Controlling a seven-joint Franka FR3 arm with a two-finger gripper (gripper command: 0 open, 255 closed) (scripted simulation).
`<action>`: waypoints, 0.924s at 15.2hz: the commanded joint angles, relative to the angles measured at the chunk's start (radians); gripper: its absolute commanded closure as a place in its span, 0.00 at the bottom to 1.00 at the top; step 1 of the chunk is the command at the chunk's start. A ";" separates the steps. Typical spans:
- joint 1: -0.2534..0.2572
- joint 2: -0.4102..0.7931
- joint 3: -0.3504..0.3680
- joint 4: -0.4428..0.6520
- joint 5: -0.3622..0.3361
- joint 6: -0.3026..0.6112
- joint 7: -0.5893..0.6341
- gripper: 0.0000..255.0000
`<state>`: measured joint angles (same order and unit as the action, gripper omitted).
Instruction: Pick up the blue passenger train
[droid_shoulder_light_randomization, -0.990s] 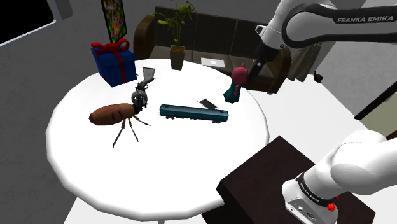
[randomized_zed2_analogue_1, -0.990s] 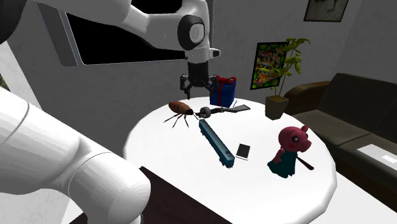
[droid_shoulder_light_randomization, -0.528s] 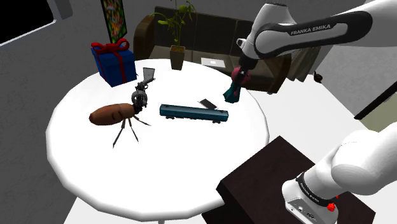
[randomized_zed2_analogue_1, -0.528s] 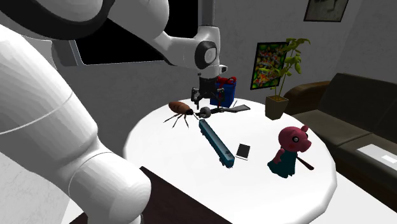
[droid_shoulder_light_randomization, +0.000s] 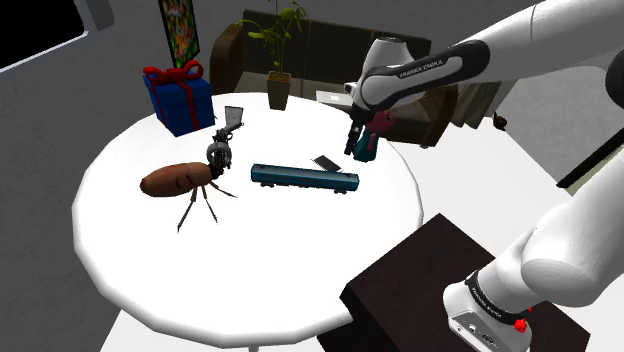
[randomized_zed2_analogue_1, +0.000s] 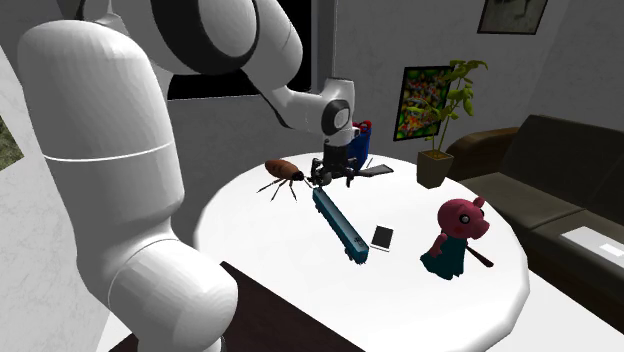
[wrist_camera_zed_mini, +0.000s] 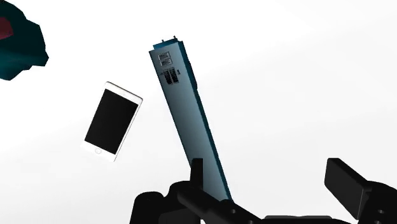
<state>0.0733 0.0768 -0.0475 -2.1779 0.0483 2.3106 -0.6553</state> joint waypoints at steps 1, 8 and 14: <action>0.001 0.081 0.004 0.049 0.005 0.021 -0.034 0.00; -0.004 0.356 0.026 0.247 0.006 0.062 -0.132 0.00; -0.004 0.596 0.046 0.464 -0.013 0.054 -0.198 0.00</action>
<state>0.0689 0.6245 -0.0049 -1.7552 0.0387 2.3625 -0.8423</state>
